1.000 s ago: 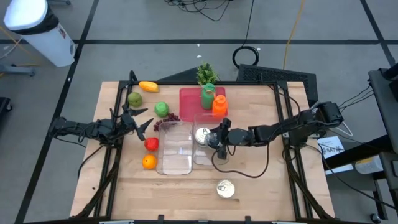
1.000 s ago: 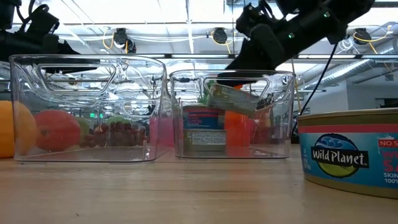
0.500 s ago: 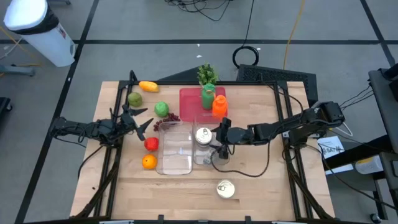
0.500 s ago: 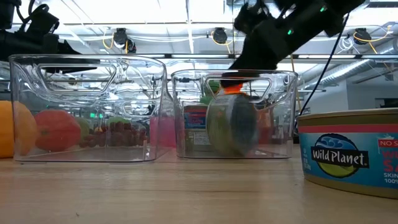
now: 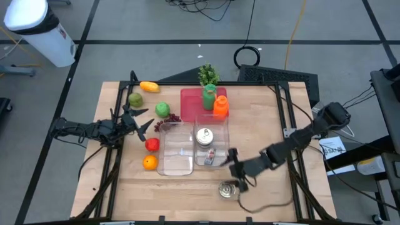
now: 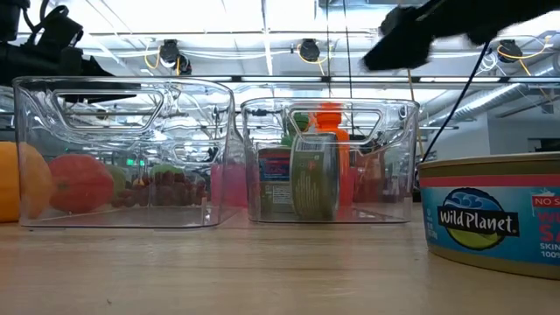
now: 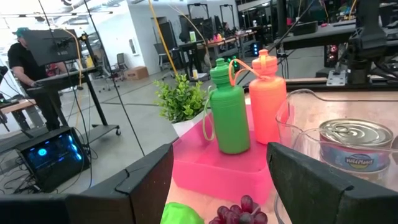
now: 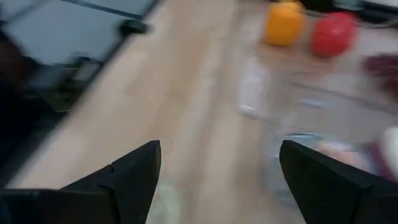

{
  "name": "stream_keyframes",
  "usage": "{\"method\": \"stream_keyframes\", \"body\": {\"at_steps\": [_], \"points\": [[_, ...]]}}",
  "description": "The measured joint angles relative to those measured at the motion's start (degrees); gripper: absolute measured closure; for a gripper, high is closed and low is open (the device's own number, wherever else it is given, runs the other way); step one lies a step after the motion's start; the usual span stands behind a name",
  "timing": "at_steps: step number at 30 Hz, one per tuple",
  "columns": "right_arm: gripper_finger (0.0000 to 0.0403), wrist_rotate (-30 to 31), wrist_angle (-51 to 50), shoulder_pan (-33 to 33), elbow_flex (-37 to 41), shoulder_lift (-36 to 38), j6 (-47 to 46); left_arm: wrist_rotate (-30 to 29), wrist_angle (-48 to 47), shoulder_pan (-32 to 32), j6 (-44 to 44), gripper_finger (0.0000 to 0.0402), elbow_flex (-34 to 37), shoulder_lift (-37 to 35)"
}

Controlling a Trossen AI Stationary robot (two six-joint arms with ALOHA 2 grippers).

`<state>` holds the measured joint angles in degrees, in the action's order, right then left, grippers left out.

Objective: Pick & Place Food Item
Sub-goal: Put the blue and pink tuna can into the right transparent bin

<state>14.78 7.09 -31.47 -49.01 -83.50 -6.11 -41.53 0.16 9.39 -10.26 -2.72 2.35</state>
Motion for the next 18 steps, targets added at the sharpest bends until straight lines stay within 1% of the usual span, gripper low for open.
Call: {"method": "stream_keyframes", "body": {"at_steps": [2, 4, 6, 9, 14, 18], "points": [[0.0094, 0.9, -0.1, -3.4, 0.0, -0.2, -3.0, 0.0, 0.0, 0.0, 0.0, 0.0128, 0.0, 0.0], [0.0094, 3.9, 0.1, -6.6, 0.0, -1.2, -5.6, 0.0, 0.0, 0.0, 0.0, 0.0128, 0.0, 0.0], [0.0094, 6.5, -0.1, -9.6, 0.0, -2.9, -6.9, 0.0, 0.0, 0.0, 0.0, 0.0128, 0.0, 0.0], [0.0094, 8.0, 0.6, -13.0, 0.0, -6.5, -7.8, 0.0, 0.0, 0.0, 0.0, 0.0128, 0.0, 0.0], [0.01, 9.3, 3.2, -16.3, -0.2, -14.0, -7.8, 0.0, 0.0, 0.0, 0.0, 0.0128, 0.0, 0.0], [0.0126, 10.2, 4.0, -17.5, -1.7, -18.9, -7.6, 0.0, 0.0, 0.0, 0.0, 0.0128, 0.0, 0.0]]}}
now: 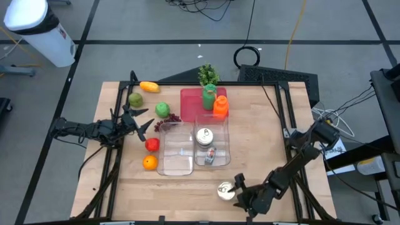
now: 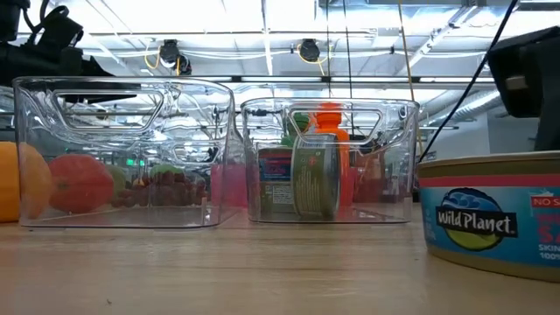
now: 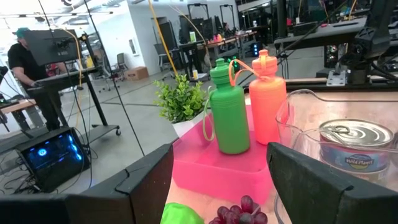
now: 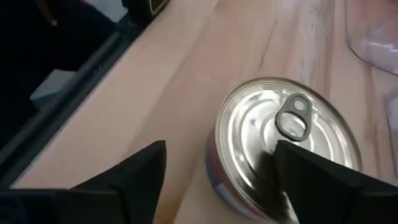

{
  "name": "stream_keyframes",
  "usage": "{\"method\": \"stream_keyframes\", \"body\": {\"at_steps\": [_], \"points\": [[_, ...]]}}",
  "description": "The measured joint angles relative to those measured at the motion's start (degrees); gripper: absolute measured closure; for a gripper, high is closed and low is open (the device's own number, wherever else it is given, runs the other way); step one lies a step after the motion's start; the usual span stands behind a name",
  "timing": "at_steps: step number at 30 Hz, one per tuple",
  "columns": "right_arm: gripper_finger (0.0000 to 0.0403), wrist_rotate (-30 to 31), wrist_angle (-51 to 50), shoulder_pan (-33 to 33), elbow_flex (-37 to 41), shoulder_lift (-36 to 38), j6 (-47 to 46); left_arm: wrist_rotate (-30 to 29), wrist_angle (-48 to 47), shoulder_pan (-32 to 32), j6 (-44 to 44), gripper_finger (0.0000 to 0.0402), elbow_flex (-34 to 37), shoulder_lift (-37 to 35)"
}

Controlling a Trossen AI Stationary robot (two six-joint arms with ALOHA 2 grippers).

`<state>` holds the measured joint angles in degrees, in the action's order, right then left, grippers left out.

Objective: Pick & Place Food Item
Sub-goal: Put the blue and pink tuna can into the right transparent bin

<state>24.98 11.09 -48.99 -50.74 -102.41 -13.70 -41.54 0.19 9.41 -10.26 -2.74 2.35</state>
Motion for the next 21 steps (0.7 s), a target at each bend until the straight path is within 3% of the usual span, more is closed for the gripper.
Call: {"method": "stream_keyframes", "body": {"at_steps": [6, 14, 21], "points": [[0.0208, 1.4, -0.4, 0.0, -0.3, -0.8, 1.7, 0.0, 0.0, 0.0, 0.0, 0.0128, 0.0, 0.0], [0.0383, -0.1, -3.4, 1.2, 0.5, -0.3, 3.0, 0.0, 0.0, 0.0, 0.0, 0.0128, 0.0, 0.0], [0.0401, -1.0, -4.2, 1.6, 1.1, -0.7, 3.9, 0.0, 0.0, 0.0, 0.0, 0.0128, 0.0, 0.0]]}}
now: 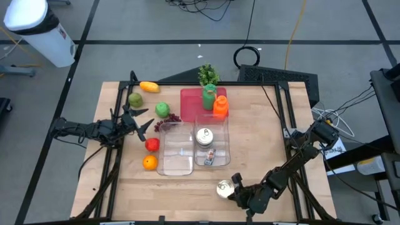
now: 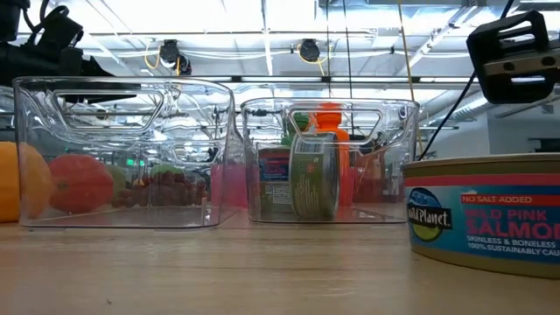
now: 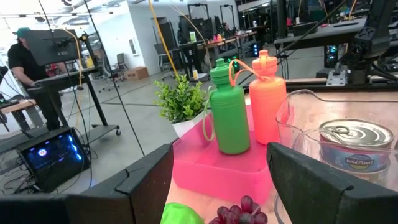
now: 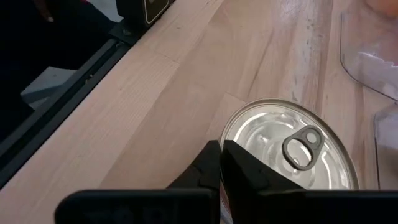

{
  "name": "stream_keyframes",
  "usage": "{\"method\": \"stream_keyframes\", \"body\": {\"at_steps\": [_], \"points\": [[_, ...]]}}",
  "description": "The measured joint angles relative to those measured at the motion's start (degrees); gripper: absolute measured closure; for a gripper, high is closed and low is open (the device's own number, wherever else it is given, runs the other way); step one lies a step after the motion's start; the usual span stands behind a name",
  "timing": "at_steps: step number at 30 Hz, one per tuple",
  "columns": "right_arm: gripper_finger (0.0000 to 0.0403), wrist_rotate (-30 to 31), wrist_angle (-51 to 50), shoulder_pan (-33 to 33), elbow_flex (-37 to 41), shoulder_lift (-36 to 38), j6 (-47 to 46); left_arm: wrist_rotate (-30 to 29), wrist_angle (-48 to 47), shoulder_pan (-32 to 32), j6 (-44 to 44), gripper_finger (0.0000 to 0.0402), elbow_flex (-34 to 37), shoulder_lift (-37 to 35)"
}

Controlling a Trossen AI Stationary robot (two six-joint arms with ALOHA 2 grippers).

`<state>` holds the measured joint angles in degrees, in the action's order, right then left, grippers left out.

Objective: Pick & Place Food Item
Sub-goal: Put the blue and pink tuna can into the right transparent bin

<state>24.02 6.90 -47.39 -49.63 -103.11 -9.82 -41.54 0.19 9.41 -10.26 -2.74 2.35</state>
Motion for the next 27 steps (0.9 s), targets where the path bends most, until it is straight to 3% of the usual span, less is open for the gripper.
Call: {"method": "stream_keyframes", "body": {"at_steps": [15, 27], "points": [[0.0402, 5.6, 4.3, -0.7, 0.3, 10.6, 10.6, 0.0, 0.0, 0.0, 0.0, 0.0128, 0.0, 0.0], [0.0401, 8.9, -1.6, -0.9, 0.2, 11.3, 5.8, 0.0, 0.0, 0.0, 0.0, 0.0128, 0.0, 0.0]]}}
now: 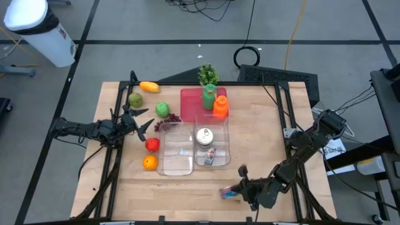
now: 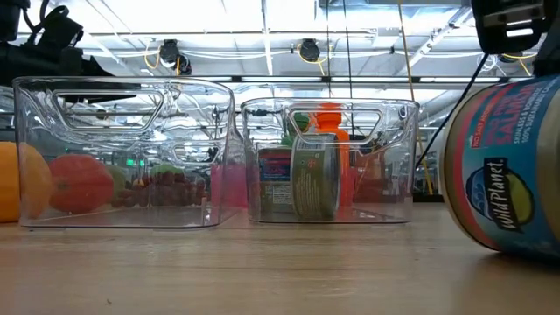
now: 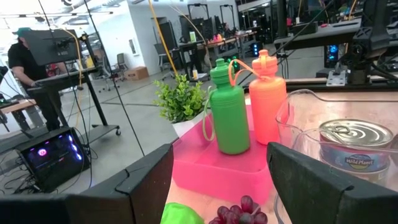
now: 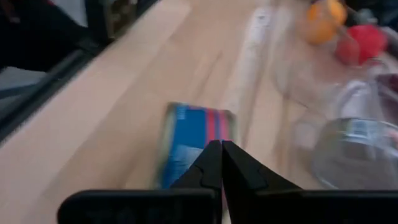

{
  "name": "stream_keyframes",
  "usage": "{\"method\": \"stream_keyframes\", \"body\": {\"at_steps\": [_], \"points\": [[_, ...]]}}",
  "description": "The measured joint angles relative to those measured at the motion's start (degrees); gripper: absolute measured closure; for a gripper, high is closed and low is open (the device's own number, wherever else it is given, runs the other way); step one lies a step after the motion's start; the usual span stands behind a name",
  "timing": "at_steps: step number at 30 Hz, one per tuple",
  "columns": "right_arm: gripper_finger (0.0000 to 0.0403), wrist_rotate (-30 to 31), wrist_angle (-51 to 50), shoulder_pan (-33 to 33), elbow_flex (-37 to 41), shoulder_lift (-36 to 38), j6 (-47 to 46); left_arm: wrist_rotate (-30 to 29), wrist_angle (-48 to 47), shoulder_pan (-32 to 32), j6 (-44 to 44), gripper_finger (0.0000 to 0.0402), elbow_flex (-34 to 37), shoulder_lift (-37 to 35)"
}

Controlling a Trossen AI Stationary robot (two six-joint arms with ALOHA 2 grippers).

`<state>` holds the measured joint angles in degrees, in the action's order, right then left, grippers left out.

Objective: Pick & Place Food Item
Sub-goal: Put the blue and pink tuna can into the right transparent bin

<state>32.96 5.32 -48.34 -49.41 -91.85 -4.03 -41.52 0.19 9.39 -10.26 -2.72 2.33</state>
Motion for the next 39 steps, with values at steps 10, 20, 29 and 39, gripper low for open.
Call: {"method": "stream_keyframes", "body": {"at_steps": [10, 20, 29, 39], "points": [[0.0352, 2.5, 0.4, -0.2, 0.0, 3.9, -6.7, 0.0, 0.0, 0.0, 0.0, 0.0128, 0.0, 0.0], [0.0121, -5.9, 0.5, 0.9, 2.9, 3.7, -16.5, 0.0, 0.0, 0.0, 0.0, 0.0128, 0.0, 0.0], [0.0076, -9.5, 6.4, 2.9, 7.7, 3.7, -19.9, 0.0, 0.0, 0.0, 0.0, 0.0128, 0.0, 0.0], [0.0104, -7.5, 20.4, 2.9, 8.2, -1.8, -18.9, 0.0, 0.0, 0.0, 0.0, 0.0128, 0.0, 0.0]]}}
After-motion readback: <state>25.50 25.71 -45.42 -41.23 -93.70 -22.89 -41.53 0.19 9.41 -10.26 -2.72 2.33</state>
